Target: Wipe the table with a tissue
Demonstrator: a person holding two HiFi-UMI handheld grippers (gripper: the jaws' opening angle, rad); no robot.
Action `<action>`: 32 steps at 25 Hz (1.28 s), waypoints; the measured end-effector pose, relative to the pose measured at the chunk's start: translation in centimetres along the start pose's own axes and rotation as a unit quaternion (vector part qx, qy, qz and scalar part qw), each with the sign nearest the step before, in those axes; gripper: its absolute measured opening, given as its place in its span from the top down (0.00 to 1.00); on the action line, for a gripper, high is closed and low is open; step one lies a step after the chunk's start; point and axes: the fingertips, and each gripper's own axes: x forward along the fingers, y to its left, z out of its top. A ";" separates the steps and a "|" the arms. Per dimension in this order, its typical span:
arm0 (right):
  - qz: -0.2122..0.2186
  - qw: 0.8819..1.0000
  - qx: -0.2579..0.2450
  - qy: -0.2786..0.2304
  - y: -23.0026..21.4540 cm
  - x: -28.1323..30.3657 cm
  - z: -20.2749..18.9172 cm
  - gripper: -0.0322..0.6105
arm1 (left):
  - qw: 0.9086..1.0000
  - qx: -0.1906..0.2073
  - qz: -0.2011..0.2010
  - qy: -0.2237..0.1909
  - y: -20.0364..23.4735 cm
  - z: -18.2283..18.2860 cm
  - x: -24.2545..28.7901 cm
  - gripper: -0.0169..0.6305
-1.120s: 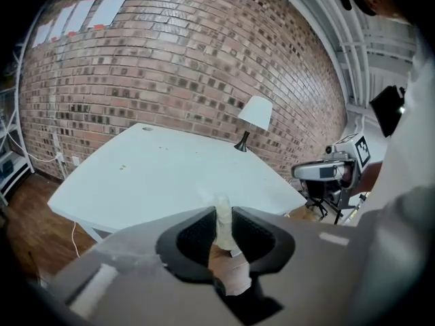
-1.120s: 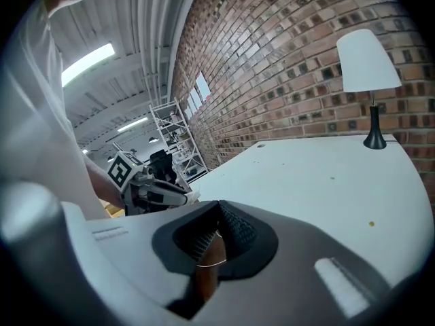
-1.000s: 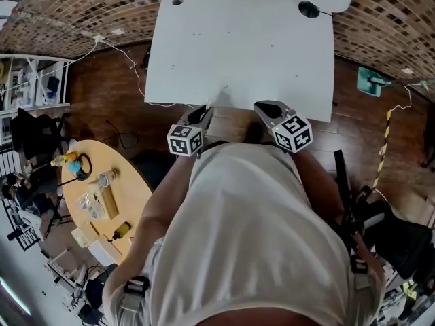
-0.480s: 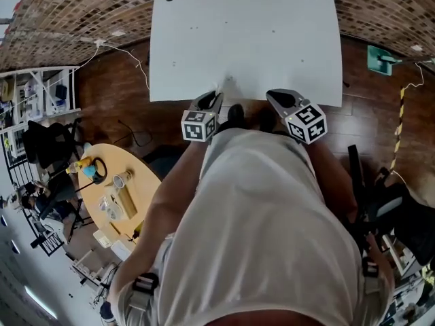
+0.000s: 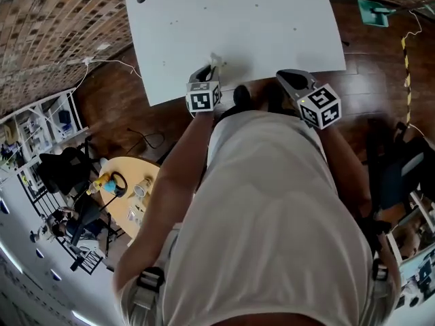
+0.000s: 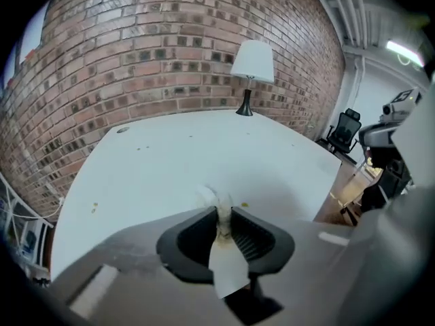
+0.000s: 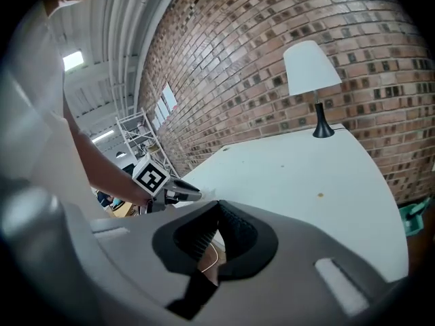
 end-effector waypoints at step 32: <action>-0.030 0.999 0.028 -0.027 -2.6 -3.2 -0.1 0.94 | 1.000 -0.005 0.015 -0.025 -0.3 0.5 -0.2 0.88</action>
